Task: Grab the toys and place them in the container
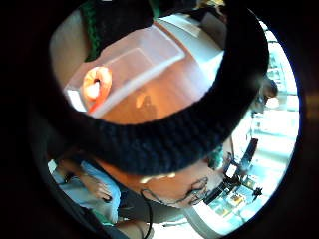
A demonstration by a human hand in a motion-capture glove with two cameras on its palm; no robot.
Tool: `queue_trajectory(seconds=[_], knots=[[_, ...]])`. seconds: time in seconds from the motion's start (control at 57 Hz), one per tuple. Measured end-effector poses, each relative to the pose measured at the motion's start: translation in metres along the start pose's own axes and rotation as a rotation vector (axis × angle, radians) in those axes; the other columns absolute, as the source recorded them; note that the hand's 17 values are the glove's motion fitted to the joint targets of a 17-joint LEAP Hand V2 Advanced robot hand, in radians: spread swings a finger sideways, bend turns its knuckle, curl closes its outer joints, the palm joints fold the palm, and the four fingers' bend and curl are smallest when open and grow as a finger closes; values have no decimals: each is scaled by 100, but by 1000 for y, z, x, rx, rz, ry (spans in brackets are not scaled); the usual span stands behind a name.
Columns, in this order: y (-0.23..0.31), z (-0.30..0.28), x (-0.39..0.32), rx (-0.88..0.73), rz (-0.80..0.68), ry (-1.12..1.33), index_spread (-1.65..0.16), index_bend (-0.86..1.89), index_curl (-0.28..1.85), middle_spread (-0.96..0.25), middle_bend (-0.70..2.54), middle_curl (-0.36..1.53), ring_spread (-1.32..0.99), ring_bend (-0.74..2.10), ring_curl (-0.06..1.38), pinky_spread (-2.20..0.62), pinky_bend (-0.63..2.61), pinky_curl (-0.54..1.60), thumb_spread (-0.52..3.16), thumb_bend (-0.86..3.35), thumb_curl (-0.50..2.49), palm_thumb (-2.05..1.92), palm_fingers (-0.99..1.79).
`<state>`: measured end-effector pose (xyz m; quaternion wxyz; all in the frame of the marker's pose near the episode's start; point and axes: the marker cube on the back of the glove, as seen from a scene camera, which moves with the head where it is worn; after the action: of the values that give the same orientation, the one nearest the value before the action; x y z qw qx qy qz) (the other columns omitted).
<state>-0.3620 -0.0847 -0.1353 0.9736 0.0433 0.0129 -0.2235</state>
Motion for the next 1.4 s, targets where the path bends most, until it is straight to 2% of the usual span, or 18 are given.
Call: queue_trajectory(seconds=[0.175, 0.281, 0.403, 0.491, 0.561, 0.649, 0.719, 0.842, 0.912, 0.982, 1.07, 1.245, 1.403], knots=[[78, 11, 92, -107, 196, 35, -32, 24, 28, 0, 15, 31, -3, 21, 20, -2, 97, 27, 138, 20, 21, -6, -14], [134, 49, 128, -166, 269, 57, -33, 20, 29, 0, 13, 29, -2, 18, 20, 0, 98, 26, 138, 14, 21, -4, -14], [174, 98, 146, -131, 335, 102, -33, 19, 31, 0, 12, 26, -1, 15, 19, 2, 105, 27, 138, 9, 22, -3, -14], [185, 127, 147, -95, 377, 174, -33, 19, 32, 0, 13, 25, -1, 14, 18, 3, 112, 29, 137, 6, 23, -2, -13], [187, 142, 154, -96, 438, 351, -34, 18, 32, -1, 24, 29, -3, 22, 20, 0, 113, 28, 138, 4, 24, 0, 10], [175, 160, 143, -112, 398, 276, -34, 20, 33, -3, 26, 31, -5, 19, 20, -4, 116, 29, 138, 3, 25, 0, 17], [168, 166, 145, -107, 406, 198, -34, 25, 36, -4, 23, 32, -5, 12, 19, -8, 123, 31, 139, 3, 26, 2, 10], [165, 164, 144, 4, 348, 202, -33, 49, 43, -5, 20, 33, -4, 13, 15, -11, 122, 30, 157, 17, 31, 23, 21], [169, 159, 144, 79, 306, 230, -30, 51, 45, -5, 21, 34, -6, 21, 16, -14, 123, 29, 161, 26, 36, 38, 34], [176, 149, 143, 128, 302, 197, -27, 39, 43, -4, 20, 34, -11, 36, 20, -27, 134, 31, 157, 33, 42, 53, 63], [193, 118, 141, 157, 298, 85, -23, 31, 44, -5, 25, 37, -15, 52, 26, -36, 125, 32, 148, 35, 49, 64, 79], [191, 32, 107, 222, 175, -237, -19, 23, 47, -5, 25, 40, -19, 60, 32, -41, 114, 32, 131, 31, 57, 71, 84], [135, -35, 73, 323, 36, -231, -18, 17, 49, -6, 26, 43, -20, 62, 34, -43, 107, 32, 121, 28, 62, 75, 89]])
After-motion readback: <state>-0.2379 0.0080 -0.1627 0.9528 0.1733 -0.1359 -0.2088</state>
